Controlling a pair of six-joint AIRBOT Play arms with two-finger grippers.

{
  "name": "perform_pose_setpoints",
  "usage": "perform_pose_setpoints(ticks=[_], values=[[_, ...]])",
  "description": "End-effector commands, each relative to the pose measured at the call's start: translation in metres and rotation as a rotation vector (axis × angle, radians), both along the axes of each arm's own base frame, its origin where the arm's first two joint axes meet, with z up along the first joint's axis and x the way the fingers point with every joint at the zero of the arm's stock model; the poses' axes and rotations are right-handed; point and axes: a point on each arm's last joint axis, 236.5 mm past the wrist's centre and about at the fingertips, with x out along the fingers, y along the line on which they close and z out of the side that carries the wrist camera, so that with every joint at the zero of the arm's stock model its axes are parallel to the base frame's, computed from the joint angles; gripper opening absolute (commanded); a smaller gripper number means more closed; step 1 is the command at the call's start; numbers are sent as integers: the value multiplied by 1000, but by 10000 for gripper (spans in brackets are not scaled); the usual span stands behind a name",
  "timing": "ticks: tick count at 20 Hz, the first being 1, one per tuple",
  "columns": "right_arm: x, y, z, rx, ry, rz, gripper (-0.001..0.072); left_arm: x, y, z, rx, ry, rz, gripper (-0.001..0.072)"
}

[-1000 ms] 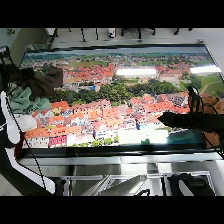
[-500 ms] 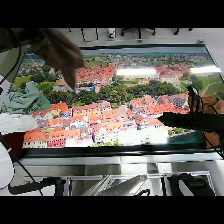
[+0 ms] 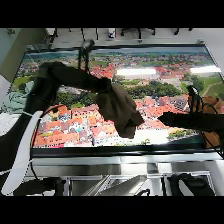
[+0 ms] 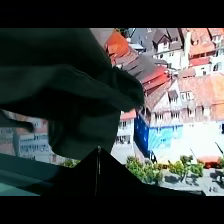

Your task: Fold the shirts.

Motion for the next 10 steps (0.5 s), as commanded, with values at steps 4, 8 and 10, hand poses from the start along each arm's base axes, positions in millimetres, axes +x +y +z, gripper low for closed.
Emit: perform_pose_setpoints(ticks=[4, 8, 10], values=[[19, -7, 5, -4, -62, -51, 26, -40, 55, -107, 157, 346, 31, 542], [20, -3, 8, 21, -65, -55, 26, -75, 114, -106, 173, 451, 107, 541], [14, 1, 4, 31, -33, -37, 26, -104, 119, -118, 162, 451, 127, 541]])
